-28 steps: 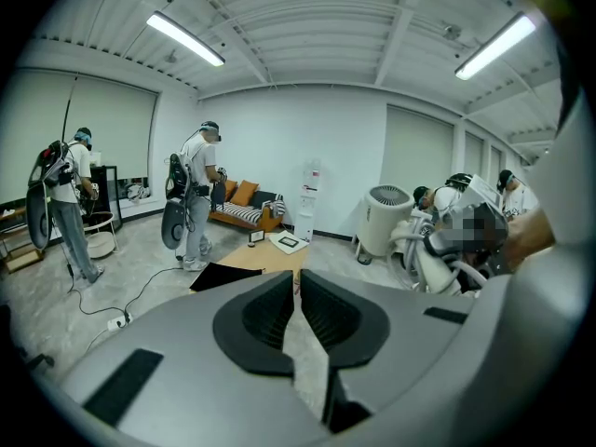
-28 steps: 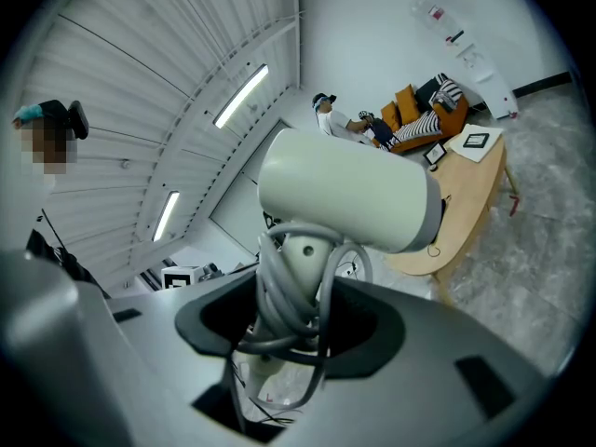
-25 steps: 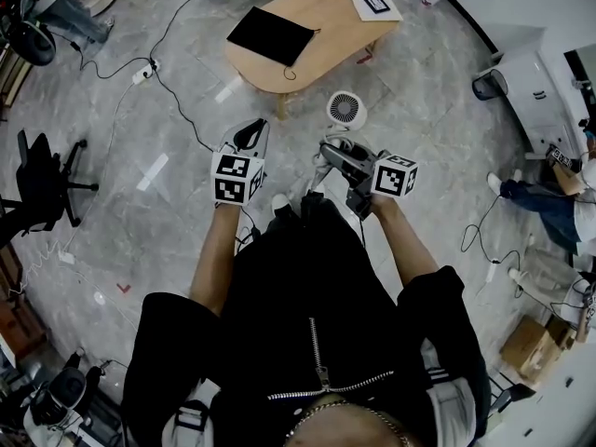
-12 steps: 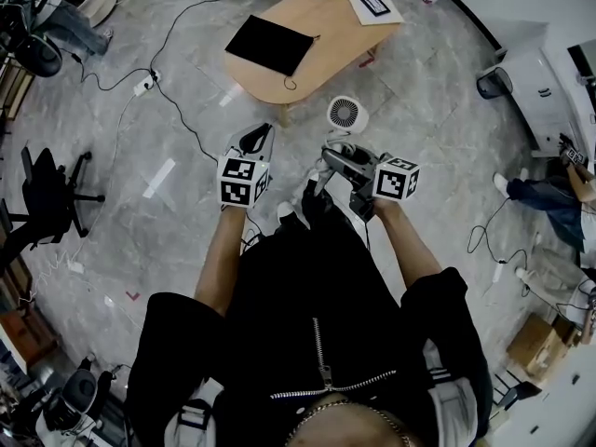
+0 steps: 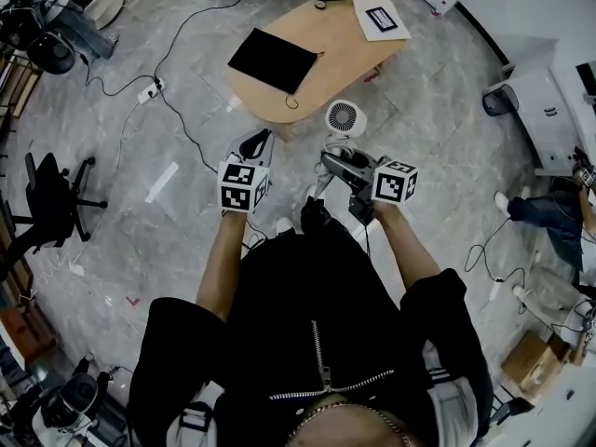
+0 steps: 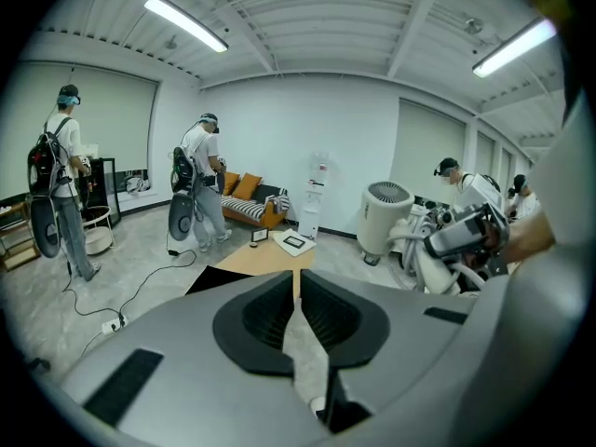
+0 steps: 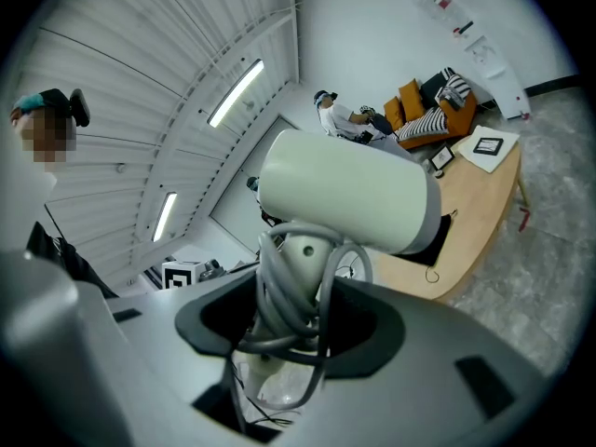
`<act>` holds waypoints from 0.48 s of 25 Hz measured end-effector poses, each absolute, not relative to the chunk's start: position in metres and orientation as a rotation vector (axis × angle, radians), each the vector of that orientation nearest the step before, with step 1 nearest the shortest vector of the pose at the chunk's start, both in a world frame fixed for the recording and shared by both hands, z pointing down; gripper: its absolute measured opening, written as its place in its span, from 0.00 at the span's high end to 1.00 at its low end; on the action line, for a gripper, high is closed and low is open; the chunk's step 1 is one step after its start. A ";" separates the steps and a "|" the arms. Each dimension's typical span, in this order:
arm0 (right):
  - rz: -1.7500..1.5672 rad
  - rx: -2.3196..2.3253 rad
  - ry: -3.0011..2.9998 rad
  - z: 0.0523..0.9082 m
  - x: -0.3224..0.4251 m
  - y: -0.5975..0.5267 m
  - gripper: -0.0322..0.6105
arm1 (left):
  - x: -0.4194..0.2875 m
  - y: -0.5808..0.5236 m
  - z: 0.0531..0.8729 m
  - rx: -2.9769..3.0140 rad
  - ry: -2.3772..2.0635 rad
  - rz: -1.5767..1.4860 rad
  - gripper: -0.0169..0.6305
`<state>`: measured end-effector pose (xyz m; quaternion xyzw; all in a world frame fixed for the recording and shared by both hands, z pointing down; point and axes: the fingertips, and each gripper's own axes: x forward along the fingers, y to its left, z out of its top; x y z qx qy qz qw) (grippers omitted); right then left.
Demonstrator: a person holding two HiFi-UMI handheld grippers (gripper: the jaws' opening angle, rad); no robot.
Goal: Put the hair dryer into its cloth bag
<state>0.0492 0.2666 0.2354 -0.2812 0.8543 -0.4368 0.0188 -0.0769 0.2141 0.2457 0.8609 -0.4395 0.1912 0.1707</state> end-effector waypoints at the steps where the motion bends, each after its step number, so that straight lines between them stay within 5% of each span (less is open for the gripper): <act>1: -1.362 -0.866 2.654 0.236 0.051 0.263 0.61 | -0.075 0.211 0.247 2.437 -1.251 0.545 0.92; 12: -1.386 -0.788 2.676 0.232 0.079 0.221 0.61 | -0.050 0.177 0.244 2.386 -1.305 0.558 0.92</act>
